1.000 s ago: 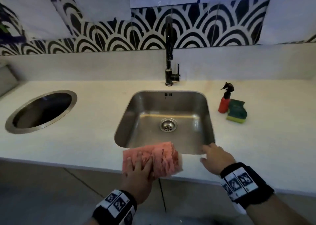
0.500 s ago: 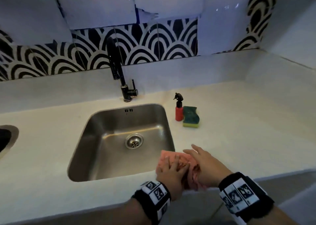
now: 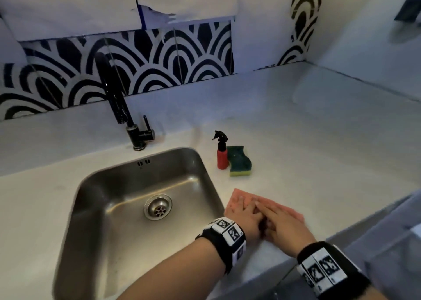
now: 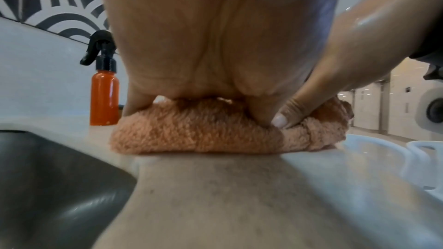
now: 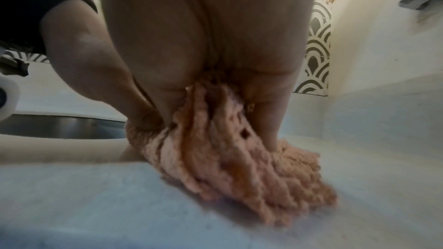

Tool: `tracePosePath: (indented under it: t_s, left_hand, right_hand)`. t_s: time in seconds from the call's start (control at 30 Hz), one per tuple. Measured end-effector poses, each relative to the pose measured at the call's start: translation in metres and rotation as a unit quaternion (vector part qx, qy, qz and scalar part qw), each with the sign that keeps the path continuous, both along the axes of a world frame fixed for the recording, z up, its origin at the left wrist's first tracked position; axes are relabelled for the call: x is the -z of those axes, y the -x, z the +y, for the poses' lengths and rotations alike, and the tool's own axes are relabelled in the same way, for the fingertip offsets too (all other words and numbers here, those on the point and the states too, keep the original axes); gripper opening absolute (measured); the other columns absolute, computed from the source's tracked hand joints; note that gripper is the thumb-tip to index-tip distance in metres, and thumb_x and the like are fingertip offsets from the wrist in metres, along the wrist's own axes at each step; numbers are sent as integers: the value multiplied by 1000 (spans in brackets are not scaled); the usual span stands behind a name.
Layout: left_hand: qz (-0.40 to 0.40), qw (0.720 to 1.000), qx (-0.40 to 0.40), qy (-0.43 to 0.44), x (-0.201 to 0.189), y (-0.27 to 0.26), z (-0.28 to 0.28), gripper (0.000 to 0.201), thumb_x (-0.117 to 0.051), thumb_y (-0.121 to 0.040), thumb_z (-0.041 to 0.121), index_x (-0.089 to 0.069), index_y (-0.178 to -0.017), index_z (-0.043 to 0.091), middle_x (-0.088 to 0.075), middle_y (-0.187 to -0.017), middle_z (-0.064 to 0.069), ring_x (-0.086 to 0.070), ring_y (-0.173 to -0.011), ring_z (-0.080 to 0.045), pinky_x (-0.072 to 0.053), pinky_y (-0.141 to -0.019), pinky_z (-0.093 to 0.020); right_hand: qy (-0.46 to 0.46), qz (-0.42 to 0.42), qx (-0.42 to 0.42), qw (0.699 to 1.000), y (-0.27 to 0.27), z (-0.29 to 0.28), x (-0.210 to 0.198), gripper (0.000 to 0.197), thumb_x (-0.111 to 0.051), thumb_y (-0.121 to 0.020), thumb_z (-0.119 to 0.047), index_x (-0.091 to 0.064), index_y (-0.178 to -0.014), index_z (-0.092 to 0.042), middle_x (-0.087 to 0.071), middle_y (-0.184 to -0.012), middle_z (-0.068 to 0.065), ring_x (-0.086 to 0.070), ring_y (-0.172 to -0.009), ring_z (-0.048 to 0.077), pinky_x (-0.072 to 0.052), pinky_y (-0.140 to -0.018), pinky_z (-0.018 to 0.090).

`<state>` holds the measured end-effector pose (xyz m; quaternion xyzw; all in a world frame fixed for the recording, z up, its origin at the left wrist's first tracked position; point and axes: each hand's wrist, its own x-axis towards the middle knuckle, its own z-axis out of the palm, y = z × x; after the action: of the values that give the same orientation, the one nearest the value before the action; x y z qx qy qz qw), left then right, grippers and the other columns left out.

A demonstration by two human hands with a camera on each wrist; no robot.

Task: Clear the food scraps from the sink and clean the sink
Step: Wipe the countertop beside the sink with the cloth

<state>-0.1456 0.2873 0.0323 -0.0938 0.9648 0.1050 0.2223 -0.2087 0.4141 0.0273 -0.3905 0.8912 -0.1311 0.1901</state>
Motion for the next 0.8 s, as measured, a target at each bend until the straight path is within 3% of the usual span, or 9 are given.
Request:
tracePosePath:
  t_s: [0.17,0.33,0.4,0.47,0.5,0.57,0.67,0.8]
  left_hand:
    - [6,1000,16,-1,-17,-3,1,64,-44,-96,36,-13,-151,26,7,-160,-3,9,-145,-36,1,-117,-54]
    - [74,996,37,-29,-27,-4,2,59,-42,-95,26,-19,-150,25,-1,-159,-7,2,-146,-32,-14,-115,-54]
    - [90,995,33,-38,-29,-3,5,61,-40,-95,20,-15,-150,24,-2,-159,-7,1,-146,-31,-21,-113,-53]
    - [77,996,39,-33,-29,1,7,66,-39,-93,17,-9,-151,22,3,-159,-7,3,-146,-31,-19,-114,-53]
    - [64,996,46,-29,-29,5,7,68,-40,-93,18,-6,-152,21,5,-159,-6,4,-147,-30,-15,-115,-54]
    - [48,997,53,-20,-26,15,5,68,-39,-95,22,-3,-152,19,5,-160,-7,4,-147,-29,-9,-116,-54]
    - [41,997,58,-5,-16,30,2,69,-39,-95,29,-2,-152,18,-1,-159,-7,1,-147,-29,-6,-115,-56]
    - [49,998,36,6,-11,49,3,65,-35,-96,25,-4,-152,17,-3,-159,-6,-1,-147,-27,-6,-116,-54]
  right_hand:
    - [-18,9,87,996,-2,-9,11,65,-49,-93,-28,-16,-147,-45,-21,-156,-16,-28,-141,12,-23,-118,34]
    - [-35,29,179,983,0,-14,14,58,-39,-95,-35,-14,-145,-49,-27,-155,-8,-37,-136,22,-30,-113,41]
    - [-40,48,217,974,3,-17,9,51,-31,-97,-37,-17,-145,-44,-32,-152,-3,-42,-132,25,-35,-109,41]
    - [-64,73,254,962,6,-20,0,48,-29,-97,-38,-24,-144,-32,-37,-147,5,-45,-127,29,-36,-106,45]
    - [-76,87,261,958,8,-20,-3,48,-30,-96,-38,-26,-143,-27,-36,-146,8,-43,-127,31,-34,-108,47]
    - [-57,81,234,967,13,-15,-3,57,-35,-94,-40,-18,-147,-29,-18,-154,8,-28,-138,34,-24,-114,50]
    - [-38,35,125,991,19,-4,7,66,-34,-90,-46,-2,-147,-43,5,-160,-6,-10,-147,22,-20,-118,44]
    - [-68,12,100,993,52,-10,30,72,-25,-84,-49,12,-146,-43,15,-159,-10,1,-148,17,-17,-118,45]
